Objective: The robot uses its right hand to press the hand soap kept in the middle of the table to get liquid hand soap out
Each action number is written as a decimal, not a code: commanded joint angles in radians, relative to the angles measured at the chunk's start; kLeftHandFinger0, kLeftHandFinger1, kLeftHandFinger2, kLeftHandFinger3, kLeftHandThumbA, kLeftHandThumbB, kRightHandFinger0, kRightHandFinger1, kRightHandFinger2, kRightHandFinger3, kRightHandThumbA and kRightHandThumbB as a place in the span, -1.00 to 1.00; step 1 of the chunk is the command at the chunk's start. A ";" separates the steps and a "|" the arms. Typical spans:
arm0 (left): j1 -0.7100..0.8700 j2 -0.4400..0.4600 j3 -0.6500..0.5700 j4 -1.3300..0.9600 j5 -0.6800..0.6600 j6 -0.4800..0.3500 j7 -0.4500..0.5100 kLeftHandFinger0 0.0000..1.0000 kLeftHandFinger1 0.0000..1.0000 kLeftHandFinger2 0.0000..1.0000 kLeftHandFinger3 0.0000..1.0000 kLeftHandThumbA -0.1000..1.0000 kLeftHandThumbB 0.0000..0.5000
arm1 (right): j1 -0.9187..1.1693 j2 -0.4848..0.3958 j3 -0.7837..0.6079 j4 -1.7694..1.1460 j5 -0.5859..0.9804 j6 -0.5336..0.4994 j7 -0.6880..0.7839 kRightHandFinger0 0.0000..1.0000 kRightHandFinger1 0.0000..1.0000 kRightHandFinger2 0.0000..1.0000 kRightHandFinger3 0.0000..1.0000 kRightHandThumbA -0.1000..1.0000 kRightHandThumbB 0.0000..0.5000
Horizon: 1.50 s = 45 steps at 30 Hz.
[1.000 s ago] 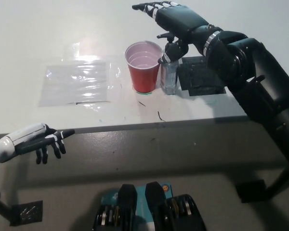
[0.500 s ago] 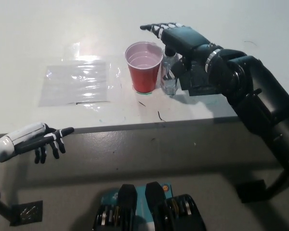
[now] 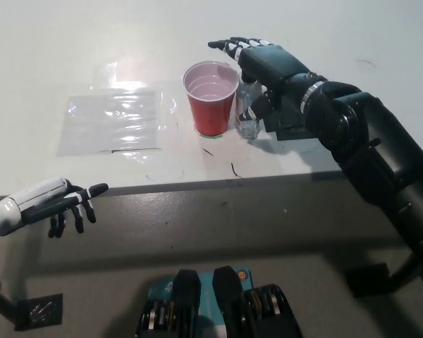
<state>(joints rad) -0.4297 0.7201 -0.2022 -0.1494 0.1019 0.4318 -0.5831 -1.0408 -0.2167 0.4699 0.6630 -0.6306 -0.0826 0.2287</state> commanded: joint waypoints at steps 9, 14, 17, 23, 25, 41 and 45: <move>-0.053 0.036 0.018 -0.021 0.011 -0.010 -0.014 -0.46 -0.55 -0.26 0.28 0.93 0.12 | -0.007 -0.006 0.049 0.079 -0.045 -0.044 -0.035 1.00 1.00 1.00 1.00 1.00 1.00; -0.073 0.047 0.011 -0.016 0.017 -0.012 -0.025 -0.52 -0.58 -0.28 0.32 0.99 0.23 | 0.013 -0.006 0.077 0.063 -0.062 -0.013 -0.013 1.00 1.00 1.00 1.00 1.00 0.85; -0.073 0.043 0.017 -0.015 0.010 -0.008 -0.023 -0.55 -0.60 -0.30 0.27 0.95 0.20 | 0.025 -0.001 0.089 0.069 -0.069 -0.001 -0.003 1.00 1.00 1.00 1.00 1.00 0.92; -0.079 0.043 0.022 0.006 0.012 -0.052 -0.023 -0.58 -0.62 -0.33 0.20 0.97 0.24 | 0.052 0.014 0.107 0.123 -0.064 -0.011 0.003 1.00 1.00 1.00 1.00 1.00 1.00; -0.086 0.042 0.023 0.005 0.010 -0.045 -0.025 -0.59 -0.63 -0.33 0.19 0.97 0.25 | 0.049 0.013 0.114 0.131 -0.066 -0.013 0.010 1.00 1.00 1.00 1.00 1.00 1.00; -0.118 0.052 0.024 0.002 0.026 -0.036 -0.033 -0.53 -0.59 -0.30 0.20 0.95 0.19 | 0.057 0.006 0.133 0.157 -0.078 -0.003 0.002 1.00 1.00 1.00 1.00 1.00 1.00; -0.123 0.048 0.032 0.007 0.014 -0.051 -0.034 -0.55 -0.61 -0.31 0.16 0.94 0.25 | 0.066 0.009 0.135 0.154 -0.080 -0.003 -0.008 1.00 1.00 1.00 1.00 1.00 1.00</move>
<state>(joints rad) -0.5091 0.7278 -0.1955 -0.1340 0.1090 0.4166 -0.6111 -1.0452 -0.2076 0.5618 0.7563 -0.6920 -0.1051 0.1365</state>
